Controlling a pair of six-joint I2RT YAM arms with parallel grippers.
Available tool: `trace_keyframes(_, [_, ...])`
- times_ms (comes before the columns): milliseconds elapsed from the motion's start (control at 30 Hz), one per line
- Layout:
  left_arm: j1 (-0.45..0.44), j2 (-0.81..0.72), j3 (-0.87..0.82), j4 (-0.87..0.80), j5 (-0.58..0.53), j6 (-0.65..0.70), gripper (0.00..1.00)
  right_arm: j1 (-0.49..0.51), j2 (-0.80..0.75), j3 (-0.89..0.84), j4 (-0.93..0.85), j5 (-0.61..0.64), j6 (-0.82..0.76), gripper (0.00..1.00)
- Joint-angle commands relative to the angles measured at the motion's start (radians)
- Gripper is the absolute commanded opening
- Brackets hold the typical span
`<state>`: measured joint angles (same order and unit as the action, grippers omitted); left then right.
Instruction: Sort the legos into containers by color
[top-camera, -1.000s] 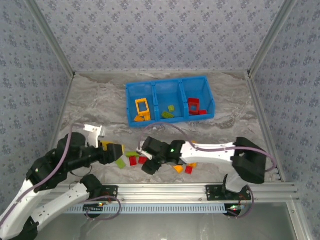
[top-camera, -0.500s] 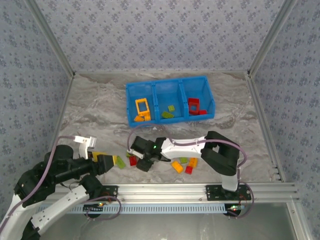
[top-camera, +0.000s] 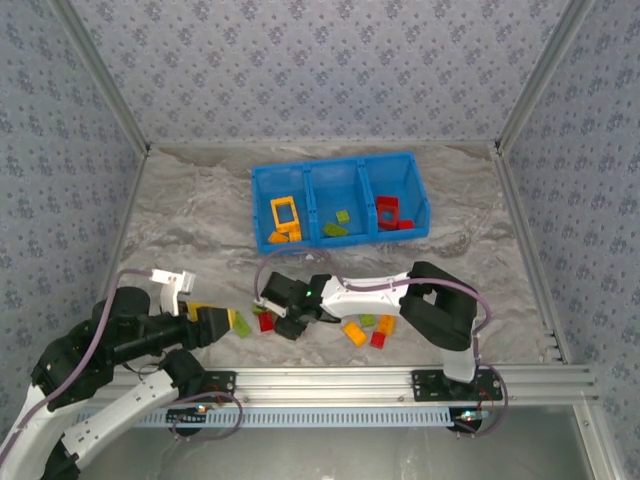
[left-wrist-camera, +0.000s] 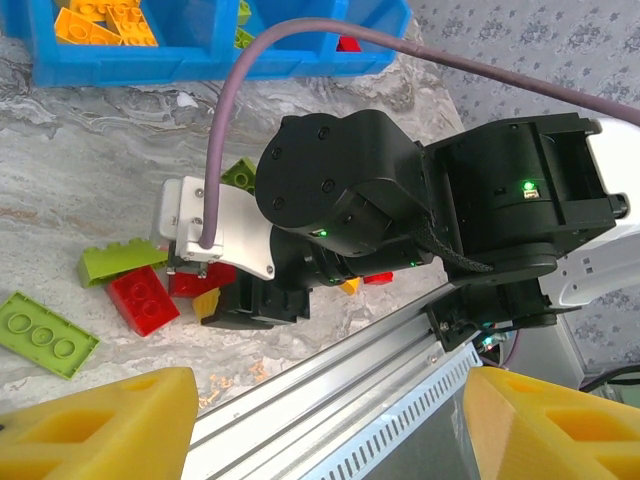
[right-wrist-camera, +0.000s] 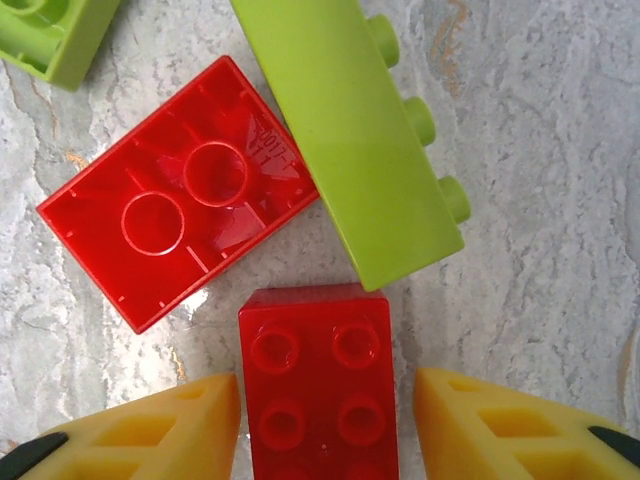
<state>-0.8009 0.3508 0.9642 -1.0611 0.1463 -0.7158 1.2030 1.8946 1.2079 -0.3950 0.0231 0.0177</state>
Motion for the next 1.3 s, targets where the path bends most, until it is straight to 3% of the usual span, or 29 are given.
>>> trace_keyframes(0, [-0.003, 0.014, 0.0, 0.038, 0.017, 0.012, 0.7, 0.002, 0.031, 0.005, -0.036, 0.017, 0.012, 0.54])
trace_keyframes(67, [-0.003, 0.016, 0.0, 0.044, 0.017, 0.012, 0.7, 0.0, 0.038, 0.01, -0.036, 0.022, 0.016, 0.52])
trace_keyframes(300, [-0.003, 0.028, -0.002, 0.051, 0.01, 0.009, 0.7, 0.0, -0.007, 0.006, -0.039, 0.022, 0.023, 0.26])
trace_keyframes(500, [-0.003, 0.093, -0.025, 0.175, 0.051, -0.023, 0.7, -0.053, -0.256, -0.097, -0.041, 0.043, 0.08, 0.22])
trace_keyframes(633, [-0.018, 0.204, -0.091, 0.449, 0.112, -0.085, 0.7, -0.171, -0.5, -0.174, -0.088, 0.083, 0.149, 0.23])
trace_keyframes(800, [-0.152, 0.473, 0.039, 0.512, -0.084, -0.005, 0.7, -0.444, -0.672, -0.207, -0.187, 0.197, 0.224, 0.26])
trace_keyframes(967, [-0.246, 0.712, 0.166, 0.631, -0.2, 0.04, 0.69, -0.7, -0.514, -0.09, -0.25, 0.325, 0.255, 0.27])
trace_keyframes(1267, [-0.256, 0.852, 0.191, 0.729, -0.291, -0.038, 0.69, -0.86, -0.095, 0.229, -0.251, 0.408, 0.254, 0.28])
